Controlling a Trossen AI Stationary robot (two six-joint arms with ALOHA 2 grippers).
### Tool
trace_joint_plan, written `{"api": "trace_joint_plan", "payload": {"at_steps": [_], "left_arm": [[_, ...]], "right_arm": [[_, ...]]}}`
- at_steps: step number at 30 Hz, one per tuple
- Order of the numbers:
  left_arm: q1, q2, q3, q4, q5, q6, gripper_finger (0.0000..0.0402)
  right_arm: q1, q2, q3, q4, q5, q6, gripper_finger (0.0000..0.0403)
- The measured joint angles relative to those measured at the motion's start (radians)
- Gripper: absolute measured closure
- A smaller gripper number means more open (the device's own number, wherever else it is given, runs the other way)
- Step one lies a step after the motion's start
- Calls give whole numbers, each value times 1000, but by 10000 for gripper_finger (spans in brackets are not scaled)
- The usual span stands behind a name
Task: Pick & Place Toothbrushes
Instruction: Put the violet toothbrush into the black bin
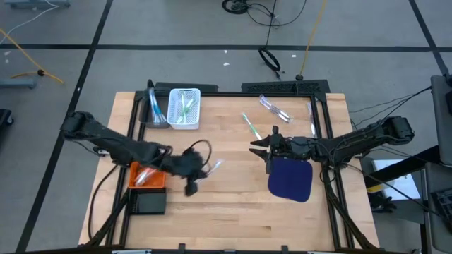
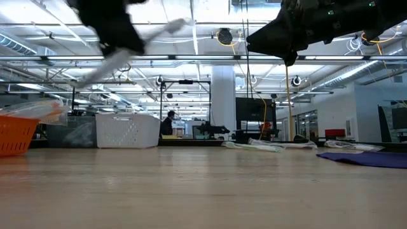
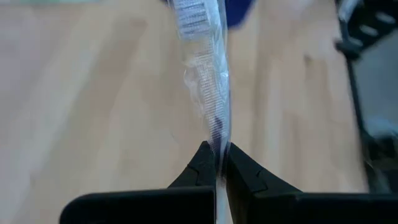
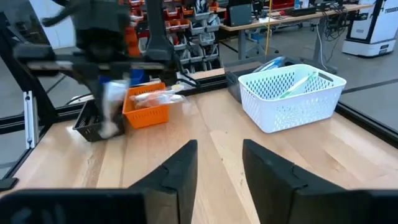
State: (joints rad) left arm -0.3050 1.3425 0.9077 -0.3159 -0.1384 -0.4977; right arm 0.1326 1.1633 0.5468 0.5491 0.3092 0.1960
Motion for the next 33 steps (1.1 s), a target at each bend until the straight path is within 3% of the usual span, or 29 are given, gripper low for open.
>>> {"api": "trace_joint_plan", "payload": {"at_steps": [7, 24, 33], "left_arm": [[-206, -83, 0, -251, -16, -274, 400], [-562, -87, 0, -650, -99, -848, 401], [-703, -86, -20, -686, -118, -912, 401]], "right_arm": [[0, 0, 0, 0, 0, 0, 285], [0, 0, 0, -6, -1, 1, 288], [0, 0, 0, -16, -1, 1, 290]]}}
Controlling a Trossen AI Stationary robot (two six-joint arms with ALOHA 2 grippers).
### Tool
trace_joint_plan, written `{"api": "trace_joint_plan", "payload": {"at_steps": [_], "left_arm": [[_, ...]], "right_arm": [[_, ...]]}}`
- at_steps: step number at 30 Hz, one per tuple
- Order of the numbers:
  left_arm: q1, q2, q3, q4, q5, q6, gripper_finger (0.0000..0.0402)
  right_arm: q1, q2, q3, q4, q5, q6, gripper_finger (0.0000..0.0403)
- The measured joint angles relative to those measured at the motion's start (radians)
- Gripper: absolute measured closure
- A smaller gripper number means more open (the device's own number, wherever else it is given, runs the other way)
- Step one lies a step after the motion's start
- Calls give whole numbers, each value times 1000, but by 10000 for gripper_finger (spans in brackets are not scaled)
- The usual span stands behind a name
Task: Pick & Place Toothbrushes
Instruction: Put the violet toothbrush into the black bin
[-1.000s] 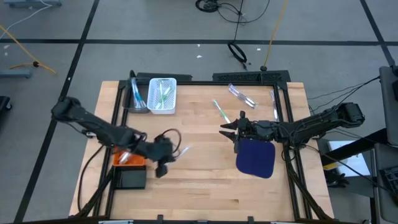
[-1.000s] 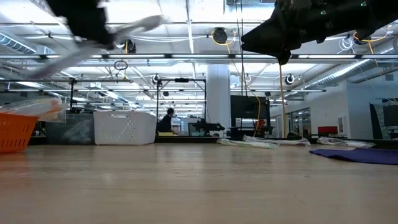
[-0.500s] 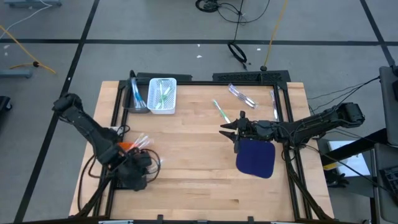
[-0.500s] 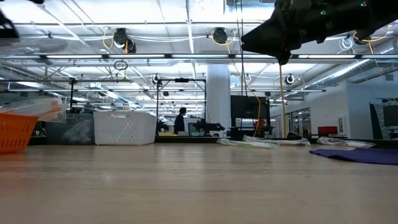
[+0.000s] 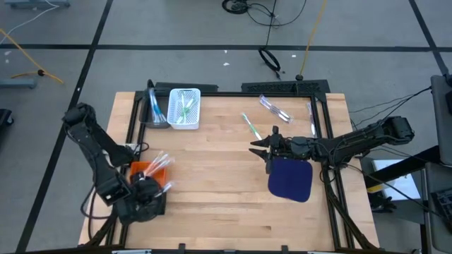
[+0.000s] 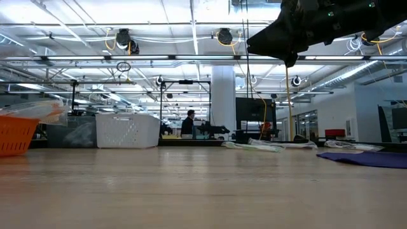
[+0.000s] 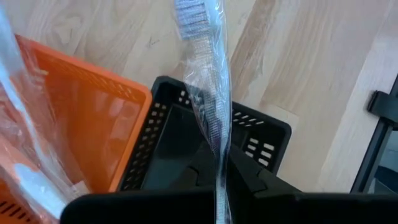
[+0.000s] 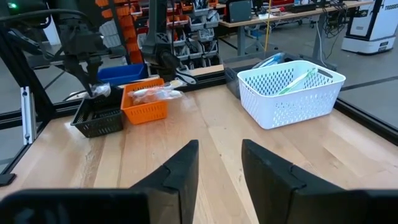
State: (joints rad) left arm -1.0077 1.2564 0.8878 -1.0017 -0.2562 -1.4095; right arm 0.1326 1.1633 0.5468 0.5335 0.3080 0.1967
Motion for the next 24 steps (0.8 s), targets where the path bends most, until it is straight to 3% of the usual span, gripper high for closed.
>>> {"api": "trace_joint_plan", "payload": {"at_steps": [24], "left_arm": [[-77, 0, -17, 7, -18, -119, 392]], "right_arm": [[0, 0, 0, -8, 0, 0, 292]]}}
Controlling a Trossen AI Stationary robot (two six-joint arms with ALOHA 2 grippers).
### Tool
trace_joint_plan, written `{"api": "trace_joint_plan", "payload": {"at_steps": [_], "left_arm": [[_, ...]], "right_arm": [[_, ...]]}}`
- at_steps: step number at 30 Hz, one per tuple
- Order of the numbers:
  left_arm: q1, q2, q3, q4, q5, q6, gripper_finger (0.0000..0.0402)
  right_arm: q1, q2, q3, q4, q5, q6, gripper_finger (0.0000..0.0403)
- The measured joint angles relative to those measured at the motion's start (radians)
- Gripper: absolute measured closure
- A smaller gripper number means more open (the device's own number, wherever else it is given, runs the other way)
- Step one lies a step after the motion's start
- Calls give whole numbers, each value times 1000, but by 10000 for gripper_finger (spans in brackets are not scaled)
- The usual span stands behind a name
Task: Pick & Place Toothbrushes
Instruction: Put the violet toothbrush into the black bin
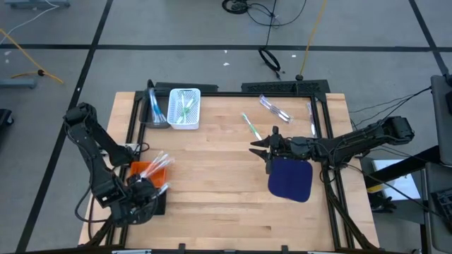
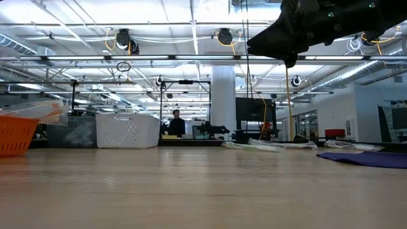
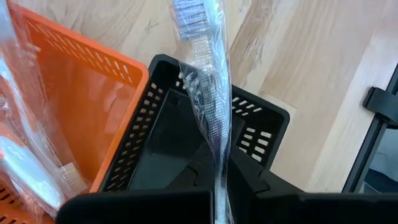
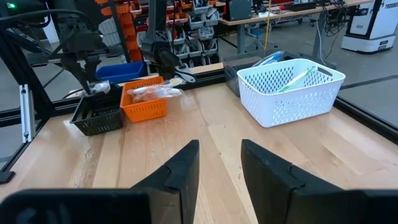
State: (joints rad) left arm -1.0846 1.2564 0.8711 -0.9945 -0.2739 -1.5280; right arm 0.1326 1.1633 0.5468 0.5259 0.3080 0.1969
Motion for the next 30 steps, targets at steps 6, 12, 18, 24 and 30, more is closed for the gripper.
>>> {"api": "trace_joint_plan", "payload": {"at_steps": [6, 12, 18, 24, 30], "left_arm": [[0, 0, 0, -42, -42, 0, 373], [0, 0, 0, -59, -41, -27, 330], [0, 0, 0, -59, -42, -14, 305], [22, 0, 0, -57, -106, 38, 304], [81, 0, 6, -52, -243, 159, 304]], "right_arm": [[0, 0, 0, 0, 0, 0, 293], [0, 0, 0, 0, 0, 0, 293], [0, 0, 0, 0, 0, 0, 292], [0, 0, 0, 0, 0, 0, 293], [0, 0, -1, 0, 0, 0, 292]]}}
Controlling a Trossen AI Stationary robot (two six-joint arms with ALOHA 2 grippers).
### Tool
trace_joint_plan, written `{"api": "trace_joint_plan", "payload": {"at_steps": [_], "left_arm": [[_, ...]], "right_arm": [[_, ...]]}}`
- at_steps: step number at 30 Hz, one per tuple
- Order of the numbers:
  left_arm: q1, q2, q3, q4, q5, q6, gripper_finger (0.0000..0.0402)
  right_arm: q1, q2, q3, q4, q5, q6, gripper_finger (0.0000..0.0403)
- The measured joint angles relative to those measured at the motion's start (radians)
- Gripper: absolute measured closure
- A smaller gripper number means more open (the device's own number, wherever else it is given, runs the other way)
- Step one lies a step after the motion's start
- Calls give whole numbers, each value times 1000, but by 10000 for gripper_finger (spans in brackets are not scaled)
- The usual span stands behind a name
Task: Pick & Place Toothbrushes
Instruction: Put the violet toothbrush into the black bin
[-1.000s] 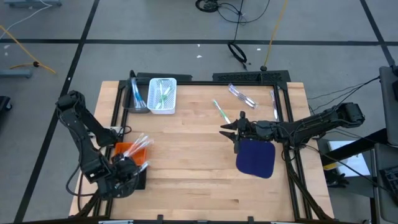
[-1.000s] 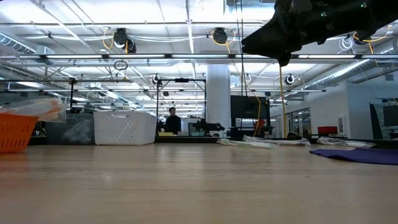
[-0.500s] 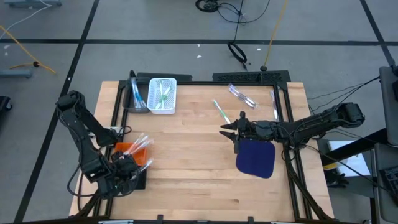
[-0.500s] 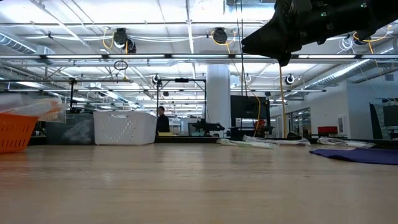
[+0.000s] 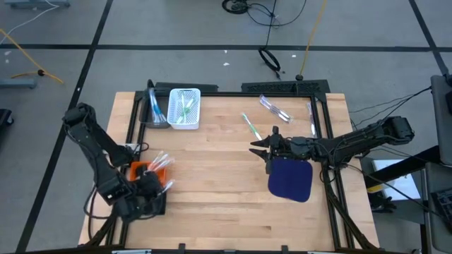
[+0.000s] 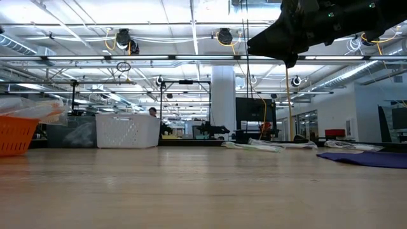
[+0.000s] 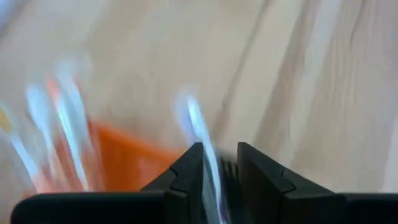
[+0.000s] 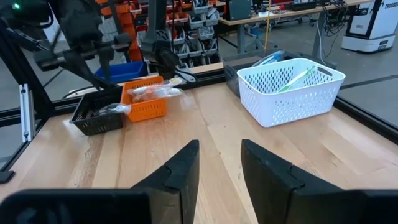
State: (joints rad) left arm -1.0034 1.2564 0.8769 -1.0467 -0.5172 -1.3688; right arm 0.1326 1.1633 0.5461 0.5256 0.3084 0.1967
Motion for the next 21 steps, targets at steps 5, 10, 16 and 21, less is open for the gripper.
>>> {"api": "trace_joint_plan", "payload": {"at_steps": [5, 10, 16, 21], "left_arm": [[76, 0, 22, 12, -251, 94, 304], [198, 0, 29, 168, -346, 308, 304], [367, 0, 29, 482, -302, 718, 304], [507, 0, 26, 673, -134, 958, 304]], "right_arm": [[-7, 0, 0, -23, 6, 0, 296], [-53, 0, 0, -126, 100, 25, 298], [-163, 0, 0, -297, 115, 118, 298], [-258, 0, 0, -405, 111, 131, 298]]}}
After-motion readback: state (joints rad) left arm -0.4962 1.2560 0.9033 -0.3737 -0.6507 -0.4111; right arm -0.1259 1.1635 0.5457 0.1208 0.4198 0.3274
